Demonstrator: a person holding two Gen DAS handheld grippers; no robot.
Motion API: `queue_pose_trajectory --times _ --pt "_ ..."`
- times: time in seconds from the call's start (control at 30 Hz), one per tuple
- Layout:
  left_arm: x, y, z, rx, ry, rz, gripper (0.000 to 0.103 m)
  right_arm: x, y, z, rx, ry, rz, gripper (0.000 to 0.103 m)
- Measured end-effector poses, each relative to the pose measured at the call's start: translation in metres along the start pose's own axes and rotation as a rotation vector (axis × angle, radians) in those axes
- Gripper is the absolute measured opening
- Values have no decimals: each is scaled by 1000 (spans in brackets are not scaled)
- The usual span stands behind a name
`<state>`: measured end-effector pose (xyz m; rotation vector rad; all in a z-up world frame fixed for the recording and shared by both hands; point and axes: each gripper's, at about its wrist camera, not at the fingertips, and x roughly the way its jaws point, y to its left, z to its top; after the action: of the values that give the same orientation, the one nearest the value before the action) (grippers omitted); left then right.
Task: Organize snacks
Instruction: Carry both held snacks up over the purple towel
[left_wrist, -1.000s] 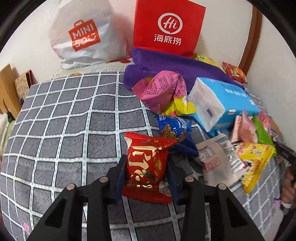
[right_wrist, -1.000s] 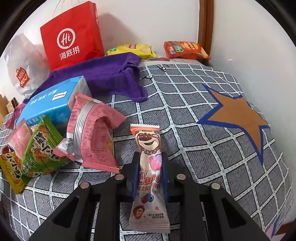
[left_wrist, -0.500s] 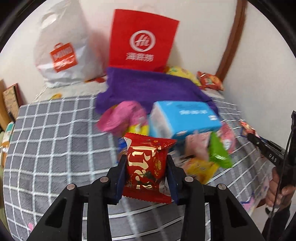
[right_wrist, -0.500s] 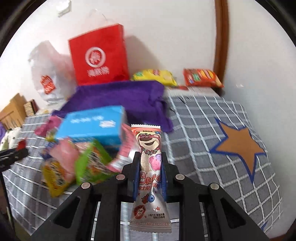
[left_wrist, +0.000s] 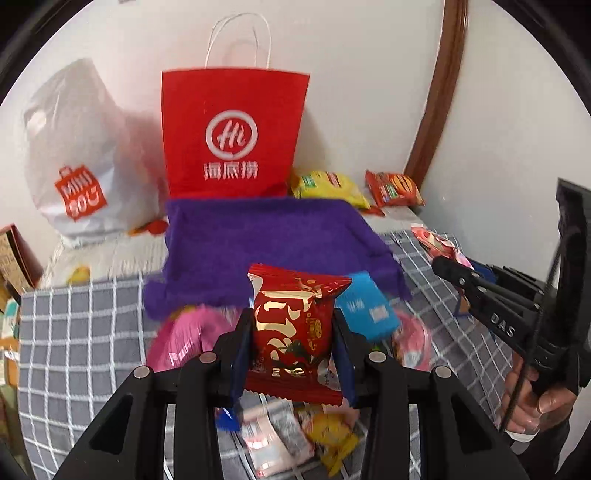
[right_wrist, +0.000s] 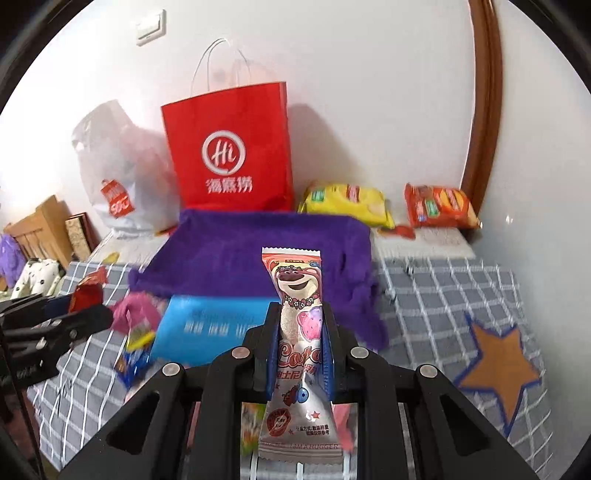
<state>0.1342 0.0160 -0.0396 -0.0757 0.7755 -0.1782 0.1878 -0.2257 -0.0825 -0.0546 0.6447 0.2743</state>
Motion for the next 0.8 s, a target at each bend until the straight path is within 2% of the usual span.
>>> queue_pose_trajectory --times 0.13,0.3,0.4,0.57,0.8 --pt "2 6 22 -1 -16 24 37 11 2 30 -18 -20 3 20" --pt "9 24 46 -51 -14 22 37 23 5 63 -41 -56 30 20" --pt "14 35 56 -68 -8 46 37 33 5 80 -51 -70 46 20" --pt "26 47 68 -88 5 65 38 59 6 107 -34 -59 81 20" --pt "51 55 84 -89 27 62 38 91 15 114 -57 -73 102 20"
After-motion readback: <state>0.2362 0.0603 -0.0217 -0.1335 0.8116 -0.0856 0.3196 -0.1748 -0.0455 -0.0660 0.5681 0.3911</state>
